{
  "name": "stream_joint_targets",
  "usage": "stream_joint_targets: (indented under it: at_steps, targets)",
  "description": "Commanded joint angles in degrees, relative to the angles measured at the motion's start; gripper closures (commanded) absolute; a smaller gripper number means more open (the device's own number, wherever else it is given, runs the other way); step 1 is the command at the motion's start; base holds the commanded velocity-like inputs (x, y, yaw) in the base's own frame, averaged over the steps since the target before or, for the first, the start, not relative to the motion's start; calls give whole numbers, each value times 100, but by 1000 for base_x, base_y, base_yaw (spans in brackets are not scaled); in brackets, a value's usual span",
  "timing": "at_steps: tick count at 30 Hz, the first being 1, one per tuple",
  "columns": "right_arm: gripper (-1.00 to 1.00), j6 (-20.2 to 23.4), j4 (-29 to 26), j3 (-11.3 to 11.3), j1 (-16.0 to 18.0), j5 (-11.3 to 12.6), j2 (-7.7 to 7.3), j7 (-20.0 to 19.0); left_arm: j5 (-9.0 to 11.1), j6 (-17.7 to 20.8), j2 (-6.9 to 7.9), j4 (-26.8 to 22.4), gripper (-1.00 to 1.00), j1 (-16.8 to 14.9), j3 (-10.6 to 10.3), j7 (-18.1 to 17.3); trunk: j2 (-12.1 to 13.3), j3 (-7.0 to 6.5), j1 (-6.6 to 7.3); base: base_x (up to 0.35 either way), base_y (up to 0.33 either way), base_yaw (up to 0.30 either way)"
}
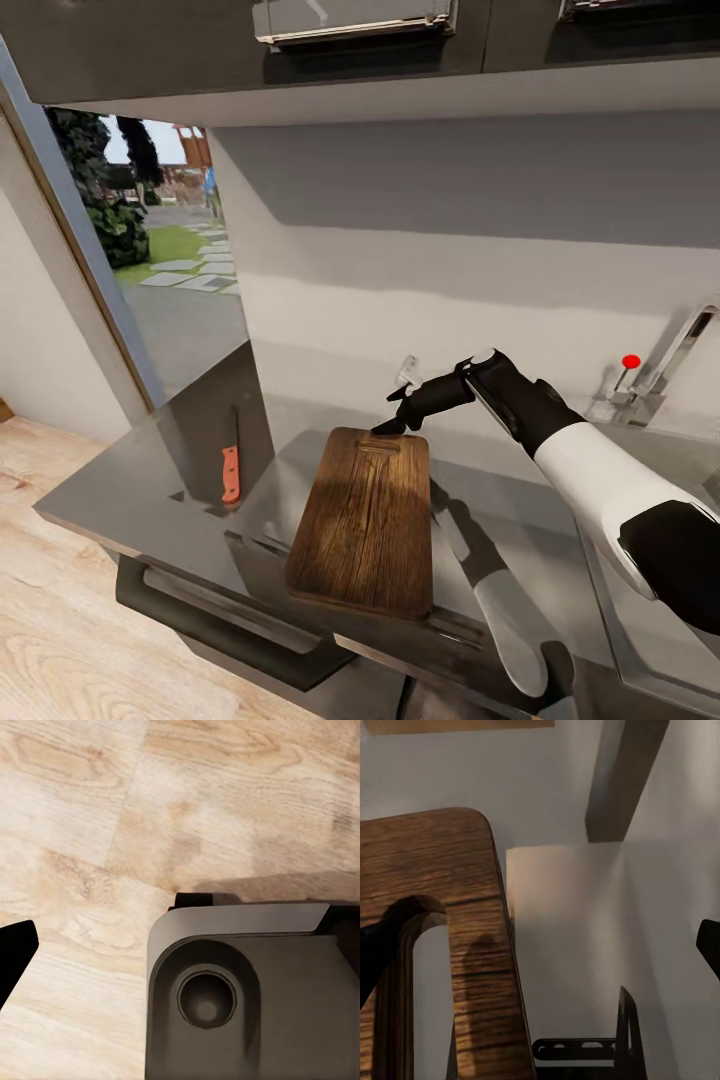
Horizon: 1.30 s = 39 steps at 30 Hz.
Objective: In the kitchen, take the Vidalia onion out of the sink, dice it on the chopping board with the paring knife, put the diced onion into the bowl on the countertop, then place both the paring knife and the chopping board into the sink.
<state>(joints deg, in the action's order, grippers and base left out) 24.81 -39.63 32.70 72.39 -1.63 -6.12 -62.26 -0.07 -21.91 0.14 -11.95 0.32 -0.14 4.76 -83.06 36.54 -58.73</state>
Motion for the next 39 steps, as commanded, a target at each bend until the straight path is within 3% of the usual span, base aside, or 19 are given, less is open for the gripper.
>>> stream_joint_targets:
  at_steps: [1,39]
  targets:
    - [-100,41,-11,8,3,-12,-4,-15,-2,-7,-1,-9,-100,3,-4,16,-2,4,0,0,0,0]
    - [-100,46,-16,9,3,-12,-4,-15,10,-7,-5,-9,-100,3,-4,16,-2,186,0,0,0,0]
